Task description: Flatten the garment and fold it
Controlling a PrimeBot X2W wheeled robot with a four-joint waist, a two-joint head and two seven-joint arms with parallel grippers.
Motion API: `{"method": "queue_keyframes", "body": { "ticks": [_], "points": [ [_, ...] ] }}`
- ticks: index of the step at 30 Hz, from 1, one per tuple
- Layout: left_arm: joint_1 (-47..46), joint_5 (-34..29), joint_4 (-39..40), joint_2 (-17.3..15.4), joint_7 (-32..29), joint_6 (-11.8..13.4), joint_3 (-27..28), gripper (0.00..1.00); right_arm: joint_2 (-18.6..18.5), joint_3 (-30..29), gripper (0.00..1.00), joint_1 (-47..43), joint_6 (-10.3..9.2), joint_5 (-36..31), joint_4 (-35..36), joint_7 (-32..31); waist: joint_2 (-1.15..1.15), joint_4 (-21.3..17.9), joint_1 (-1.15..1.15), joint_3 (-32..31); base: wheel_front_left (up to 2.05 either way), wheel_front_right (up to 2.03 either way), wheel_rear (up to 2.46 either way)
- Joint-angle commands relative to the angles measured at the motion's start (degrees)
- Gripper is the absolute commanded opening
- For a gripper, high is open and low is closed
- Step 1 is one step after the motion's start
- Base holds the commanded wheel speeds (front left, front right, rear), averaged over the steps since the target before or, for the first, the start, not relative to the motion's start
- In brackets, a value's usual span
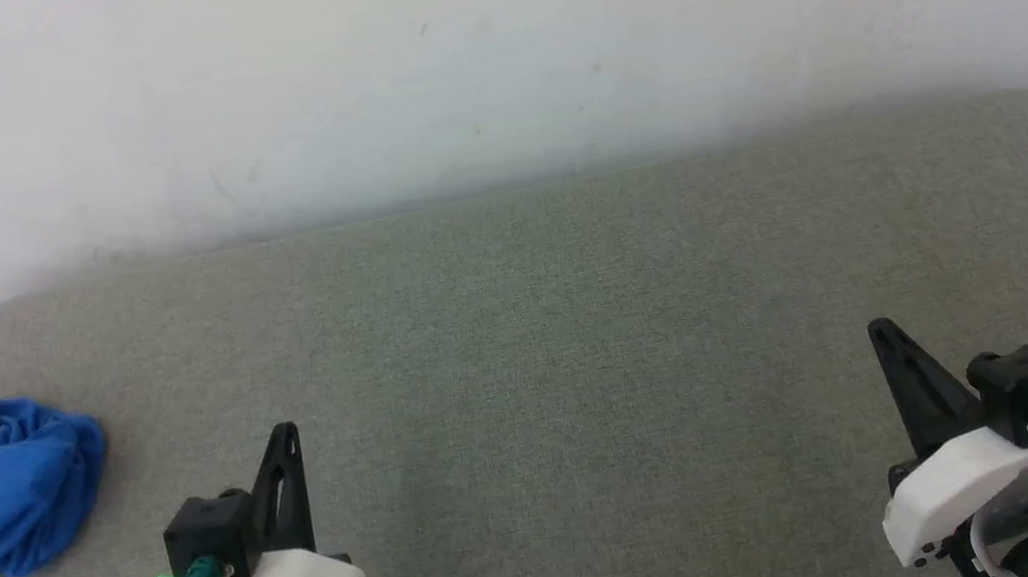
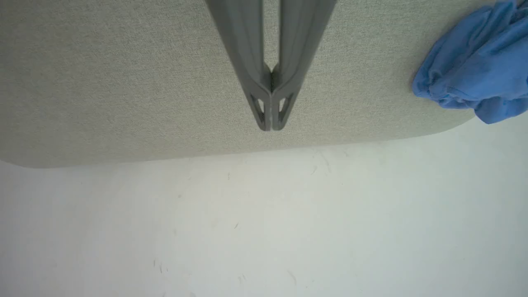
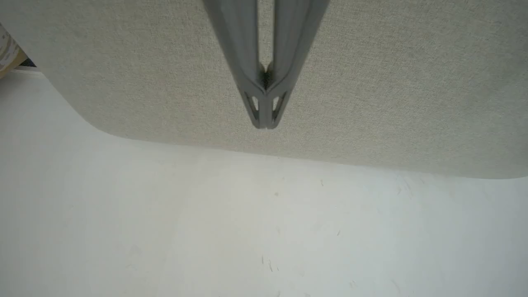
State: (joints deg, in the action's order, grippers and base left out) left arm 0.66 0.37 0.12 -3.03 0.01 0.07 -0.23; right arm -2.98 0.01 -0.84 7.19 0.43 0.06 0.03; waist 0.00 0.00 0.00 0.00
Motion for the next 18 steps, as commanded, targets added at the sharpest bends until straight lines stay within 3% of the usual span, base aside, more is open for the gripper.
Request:
{"method": "queue_keyframes", "body": {
  "ticks": [1, 18],
  "points": [
    [-0.7, -0.4, -0.1, 0.2, 0.0, -0.1, 0.2, 0.00, 0.1, 0.0, 0.00, 0.8, 0.30, -0.4, -0.1, 0.0, 0.00, 0.0, 0.00, 0.0, 0.00, 0.00, 0.00],
    [-0.7, -0.4, -0.1, 0.2, 0.0, -0.1, 0.2, 0.00, 0.1, 0.0, 0.00, 0.8, 0.30, -0.4, -0.1, 0.0, 0.00, 0.0, 0.00, 0.0, 0.00, 0.00, 0.00]
  ]
}}
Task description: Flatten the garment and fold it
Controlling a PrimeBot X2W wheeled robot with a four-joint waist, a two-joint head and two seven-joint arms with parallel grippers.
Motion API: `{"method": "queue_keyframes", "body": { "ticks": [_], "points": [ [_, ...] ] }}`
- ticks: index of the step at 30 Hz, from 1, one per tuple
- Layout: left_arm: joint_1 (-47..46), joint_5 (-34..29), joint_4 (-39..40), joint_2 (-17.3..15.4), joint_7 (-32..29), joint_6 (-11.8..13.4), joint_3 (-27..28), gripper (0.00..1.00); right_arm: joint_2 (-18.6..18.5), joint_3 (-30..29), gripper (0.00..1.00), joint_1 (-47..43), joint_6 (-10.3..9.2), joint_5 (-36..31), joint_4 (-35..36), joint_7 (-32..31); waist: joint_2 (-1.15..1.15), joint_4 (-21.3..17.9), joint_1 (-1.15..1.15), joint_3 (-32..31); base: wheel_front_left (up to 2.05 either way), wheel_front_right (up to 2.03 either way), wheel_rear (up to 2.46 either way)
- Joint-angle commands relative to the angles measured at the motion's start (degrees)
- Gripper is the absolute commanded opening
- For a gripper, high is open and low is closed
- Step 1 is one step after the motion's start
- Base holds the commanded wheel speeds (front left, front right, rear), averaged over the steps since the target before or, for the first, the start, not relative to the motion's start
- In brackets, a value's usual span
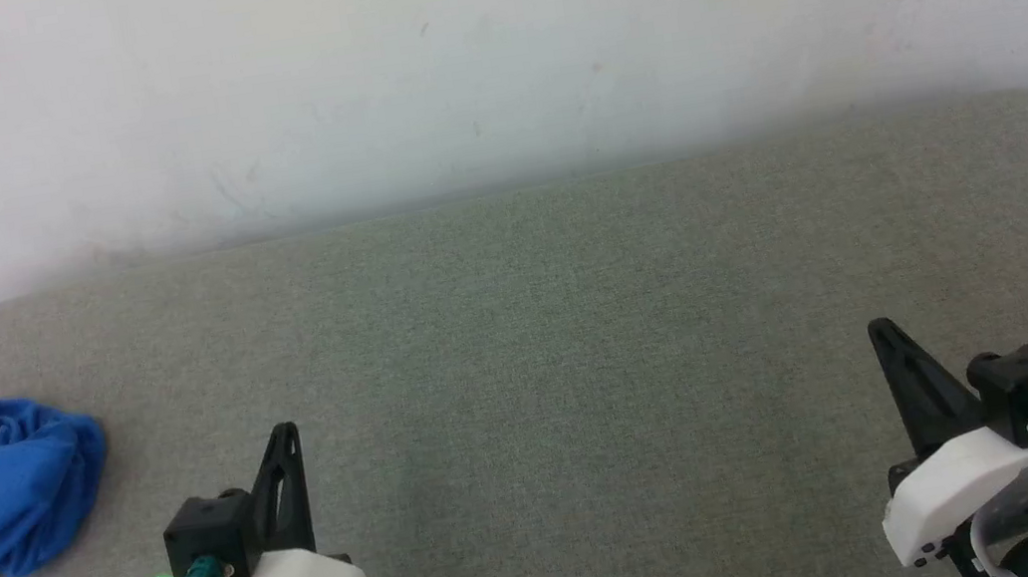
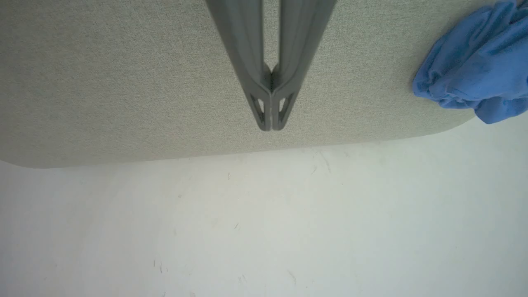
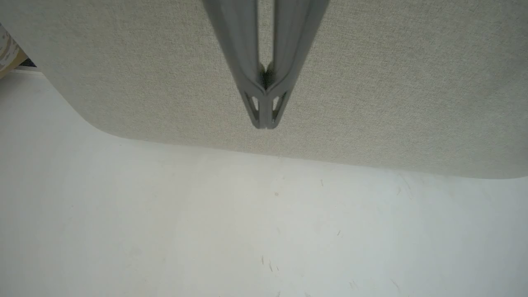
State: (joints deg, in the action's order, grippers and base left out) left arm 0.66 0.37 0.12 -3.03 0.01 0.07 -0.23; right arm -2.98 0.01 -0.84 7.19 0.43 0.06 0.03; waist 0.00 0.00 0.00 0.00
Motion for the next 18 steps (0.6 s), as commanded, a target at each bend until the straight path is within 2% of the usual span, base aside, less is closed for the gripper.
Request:
{"method": "queue_keyframes", "body": {
  "ticks": [1, 16, 17, 18],
  "points": [
    [-0.7, -0.4, -0.1, 0.2, 0.0, -0.1, 0.2, 0.00, 0.1, 0.0, 0.00, 0.8, 0.30, -0.4, -0.1, 0.0, 0.00, 0.0, 0.00, 0.0, 0.00, 0.00, 0.00],
    [-0.7, -0.4, -0.1, 0.2, 0.0, -0.1, 0.2, 0.00, 0.1, 0.0, 0.00, 0.8, 0.30, -0.4, -0.1, 0.0, 0.00, 0.0, 0.00, 0.0, 0.00, 0.00, 0.00],
    [0.0, 0.0, 0.0, 0.0, 0.0, 0.0, 0.0, 1.00, 0.0, 0.0, 1.00, 0.0, 0.00, 0.0, 0.0, 0.0, 0.00, 0.0, 0.00, 0.0, 0.00, 0.00, 0.00],
    [0.0, 0.0, 0.0, 0.0, 0.0, 0.0, 0.0, 1.00, 0.0, 0.0, 1.00, -0.1, -0.07, 0.0, 0.0, 0.0, 0.00, 0.0, 0.00, 0.0, 0.00, 0.00, 0.00]
  ]
}}
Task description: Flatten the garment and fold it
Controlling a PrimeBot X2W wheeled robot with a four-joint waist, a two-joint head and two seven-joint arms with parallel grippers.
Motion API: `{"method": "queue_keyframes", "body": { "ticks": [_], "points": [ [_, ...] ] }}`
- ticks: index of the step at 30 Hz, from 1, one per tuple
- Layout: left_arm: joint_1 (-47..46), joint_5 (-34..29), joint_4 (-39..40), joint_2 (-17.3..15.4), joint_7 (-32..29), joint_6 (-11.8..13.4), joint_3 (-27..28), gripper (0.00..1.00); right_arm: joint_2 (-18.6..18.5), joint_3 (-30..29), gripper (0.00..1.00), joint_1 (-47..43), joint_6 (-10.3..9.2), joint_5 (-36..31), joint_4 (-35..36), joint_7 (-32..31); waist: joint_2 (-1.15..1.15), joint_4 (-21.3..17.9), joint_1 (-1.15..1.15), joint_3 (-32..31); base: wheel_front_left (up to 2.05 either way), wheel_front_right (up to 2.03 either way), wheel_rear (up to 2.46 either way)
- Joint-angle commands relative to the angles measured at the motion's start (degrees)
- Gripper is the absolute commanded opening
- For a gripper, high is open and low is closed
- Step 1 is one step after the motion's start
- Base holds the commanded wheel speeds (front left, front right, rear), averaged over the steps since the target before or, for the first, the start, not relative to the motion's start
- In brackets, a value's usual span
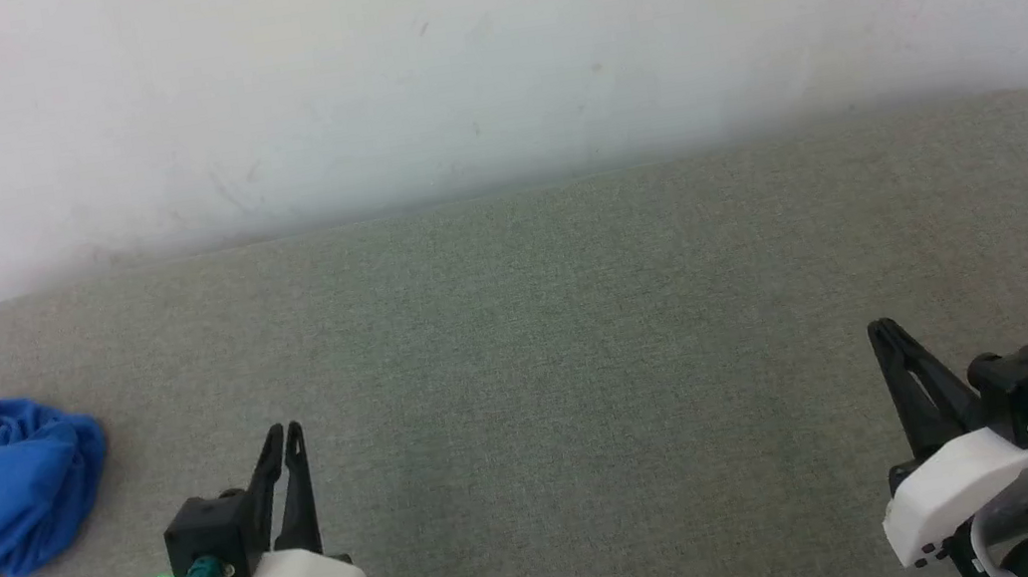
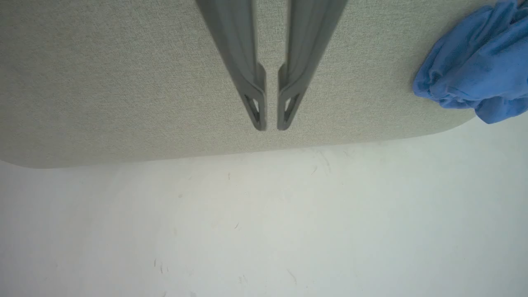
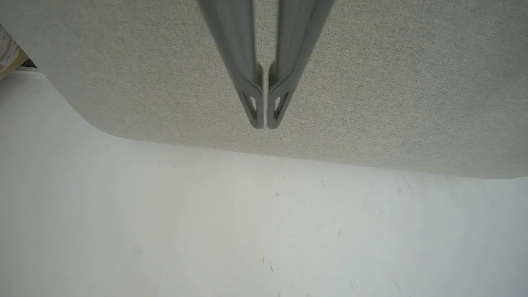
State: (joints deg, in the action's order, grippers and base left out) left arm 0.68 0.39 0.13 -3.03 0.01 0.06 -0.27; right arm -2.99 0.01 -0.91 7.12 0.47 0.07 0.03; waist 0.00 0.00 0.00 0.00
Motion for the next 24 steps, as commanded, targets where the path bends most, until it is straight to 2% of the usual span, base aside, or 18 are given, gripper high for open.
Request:
{"method": "queue_keyframes", "body": {
  "ticks": [1, 24],
  "points": [
    [0.0, 0.0, 0.0, 0.0, 0.0, 0.0, 0.0, 1.00, 0.0, 0.0, 1.00, 0.0, -0.01, 0.0, 0.0, 0.0, 0.00, 0.0, 0.00, 0.0, 0.00, 0.00, 0.00],
    [0.4, 0.8, 0.4, 0.0, 2.4, -0.1, -0.7, 1.00, 0.0, -3.0, 1.00, -0.5, 0.05, 2.9, -0.3, 2.4, 0.00, 0.0, 0.00, 0.2, 0.00, 0.00, 0.00]
  ]
}}
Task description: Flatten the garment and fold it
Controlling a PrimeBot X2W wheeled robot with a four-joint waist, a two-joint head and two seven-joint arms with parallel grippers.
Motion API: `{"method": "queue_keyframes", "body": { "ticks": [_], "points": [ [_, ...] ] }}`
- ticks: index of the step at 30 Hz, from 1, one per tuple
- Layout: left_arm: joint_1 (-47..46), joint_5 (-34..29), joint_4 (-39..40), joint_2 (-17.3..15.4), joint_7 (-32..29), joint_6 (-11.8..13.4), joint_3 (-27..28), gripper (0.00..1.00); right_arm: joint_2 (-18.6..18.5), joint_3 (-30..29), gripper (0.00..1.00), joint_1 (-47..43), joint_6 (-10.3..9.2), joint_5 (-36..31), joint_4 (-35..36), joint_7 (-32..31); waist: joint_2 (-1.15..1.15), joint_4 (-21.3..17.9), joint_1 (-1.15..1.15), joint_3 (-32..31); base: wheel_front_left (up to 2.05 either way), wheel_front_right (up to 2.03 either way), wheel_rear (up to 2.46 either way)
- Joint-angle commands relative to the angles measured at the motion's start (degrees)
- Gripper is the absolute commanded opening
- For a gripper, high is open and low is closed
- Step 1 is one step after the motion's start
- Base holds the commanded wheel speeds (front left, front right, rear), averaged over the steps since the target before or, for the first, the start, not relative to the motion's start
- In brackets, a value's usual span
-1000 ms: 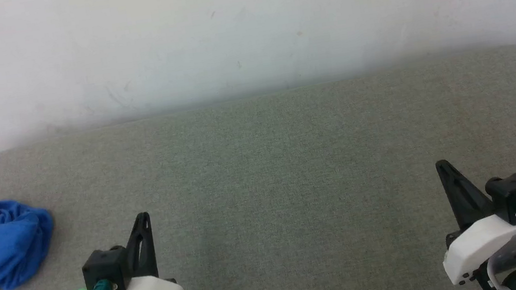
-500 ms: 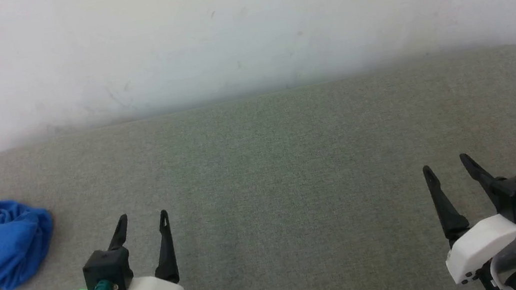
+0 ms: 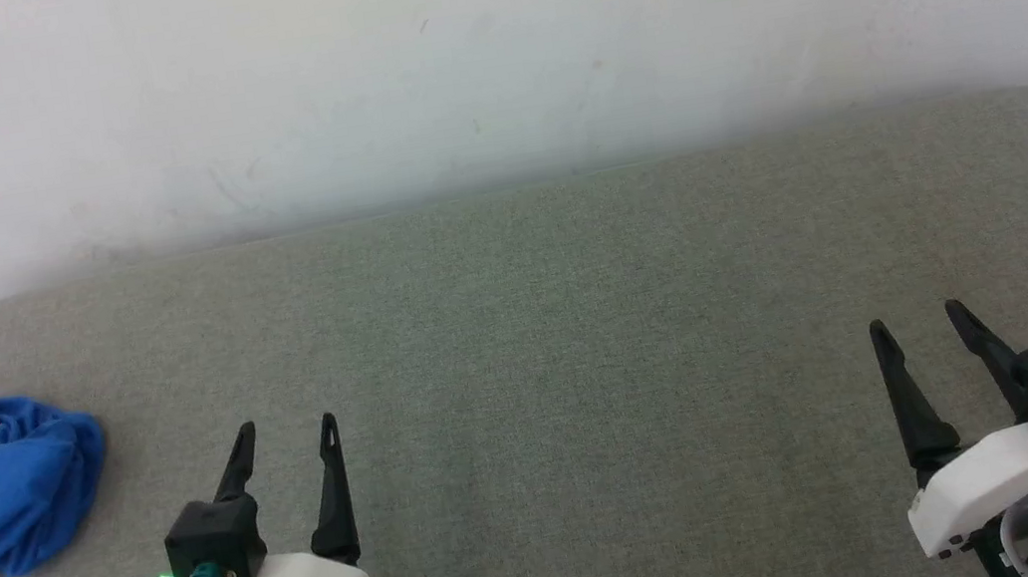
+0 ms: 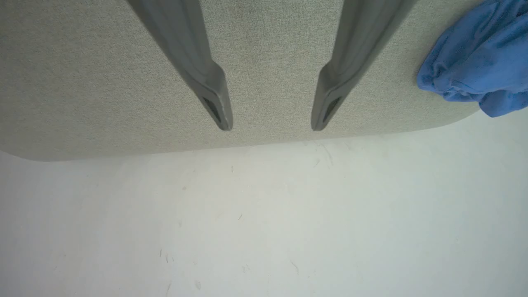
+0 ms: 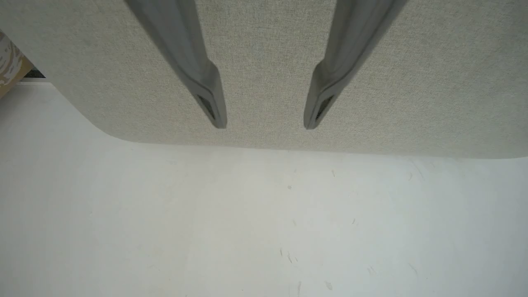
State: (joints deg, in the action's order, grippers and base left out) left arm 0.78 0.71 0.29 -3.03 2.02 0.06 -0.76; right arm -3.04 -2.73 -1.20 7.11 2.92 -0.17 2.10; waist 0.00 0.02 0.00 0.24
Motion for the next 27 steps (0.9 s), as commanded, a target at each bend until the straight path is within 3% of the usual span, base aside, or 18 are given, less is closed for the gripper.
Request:
{"method": "queue_keyframes", "body": {
  "ticks": [1, 27],
  "points": [
    [0.3, 0.5, 0.2, 0.0, 0.5, -0.1, -0.2, 1.00, 0.0, -0.4, 1.00, -0.2, 0.06, 0.6, -0.1, 0.4, 0.00, 0.0, 0.00, 0.0, 0.00, 0.00, 0.00],
    [0.4, 2.6, 1.1, 0.1, 3.6, 1.0, 0.3, 1.00, 0.1, -2.5, 1.00, 0.9, 0.14, 3.5, -2.1, 3.5, 0.00, 6.4, 0.00, 0.7, 0.00, 0.00, 0.00]
  ]
}}
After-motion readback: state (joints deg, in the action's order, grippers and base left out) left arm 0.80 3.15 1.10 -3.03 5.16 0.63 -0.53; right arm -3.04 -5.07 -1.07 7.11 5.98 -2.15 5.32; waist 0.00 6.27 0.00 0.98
